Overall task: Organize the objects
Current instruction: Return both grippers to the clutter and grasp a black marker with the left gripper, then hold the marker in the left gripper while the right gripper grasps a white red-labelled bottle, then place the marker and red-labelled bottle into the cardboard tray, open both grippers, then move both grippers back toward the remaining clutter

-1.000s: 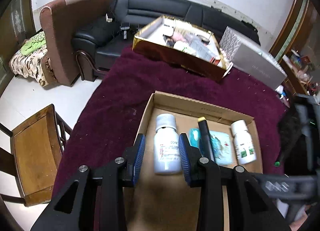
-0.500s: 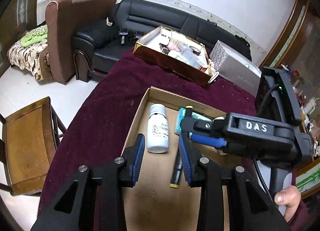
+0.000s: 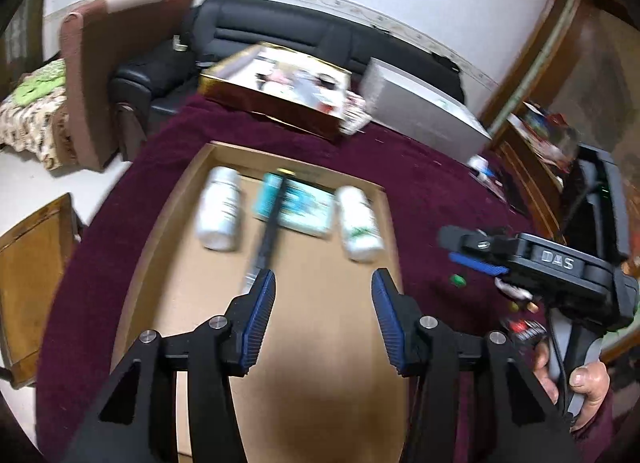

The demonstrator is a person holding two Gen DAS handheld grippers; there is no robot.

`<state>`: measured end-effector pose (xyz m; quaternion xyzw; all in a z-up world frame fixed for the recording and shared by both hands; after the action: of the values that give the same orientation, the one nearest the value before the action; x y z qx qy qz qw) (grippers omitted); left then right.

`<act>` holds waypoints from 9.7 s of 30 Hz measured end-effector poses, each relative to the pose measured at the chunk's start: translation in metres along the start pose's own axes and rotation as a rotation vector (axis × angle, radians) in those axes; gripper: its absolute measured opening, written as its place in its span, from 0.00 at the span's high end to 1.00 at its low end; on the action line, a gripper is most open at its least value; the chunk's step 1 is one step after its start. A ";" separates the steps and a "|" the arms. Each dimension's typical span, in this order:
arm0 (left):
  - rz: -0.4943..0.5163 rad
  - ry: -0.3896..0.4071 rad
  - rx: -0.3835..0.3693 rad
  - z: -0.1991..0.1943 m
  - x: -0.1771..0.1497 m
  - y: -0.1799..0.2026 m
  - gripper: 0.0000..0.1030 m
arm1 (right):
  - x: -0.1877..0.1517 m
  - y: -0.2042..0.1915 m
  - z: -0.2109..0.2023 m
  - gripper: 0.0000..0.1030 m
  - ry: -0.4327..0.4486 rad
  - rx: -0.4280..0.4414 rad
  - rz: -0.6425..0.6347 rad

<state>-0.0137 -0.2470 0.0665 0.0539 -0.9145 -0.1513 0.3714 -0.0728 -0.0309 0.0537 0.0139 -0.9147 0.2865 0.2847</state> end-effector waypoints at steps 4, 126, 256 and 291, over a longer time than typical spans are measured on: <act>0.057 -0.013 -0.065 -0.002 -0.012 0.042 0.57 | -0.006 0.017 -0.080 0.31 0.198 -0.178 -0.124; 0.098 0.121 -0.407 -0.014 -0.052 0.100 0.89 | 0.037 0.214 -0.086 0.33 0.008 -0.348 0.179; 0.159 -0.167 -0.170 0.019 -0.088 0.123 0.66 | 0.018 0.168 -0.094 0.27 0.116 -0.380 0.038; 0.311 -0.195 -0.225 0.043 -0.093 0.160 0.66 | 0.039 0.196 -0.043 0.88 -0.060 -0.508 -0.087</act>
<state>0.0252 -0.0652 0.0264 -0.1445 -0.9207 -0.1980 0.3036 -0.1208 0.1613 0.0021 -0.0100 -0.9638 0.0346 0.2640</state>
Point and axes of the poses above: each gripper's, at about its wrist camera, not at the fingertips, and z roughly the way its jaws point, y to its right, x to its top, the point moved 3 cm from there along z, roughly the way its jaws point, and after that the axes turned 6 degrees about y, right-handed, at the moved point
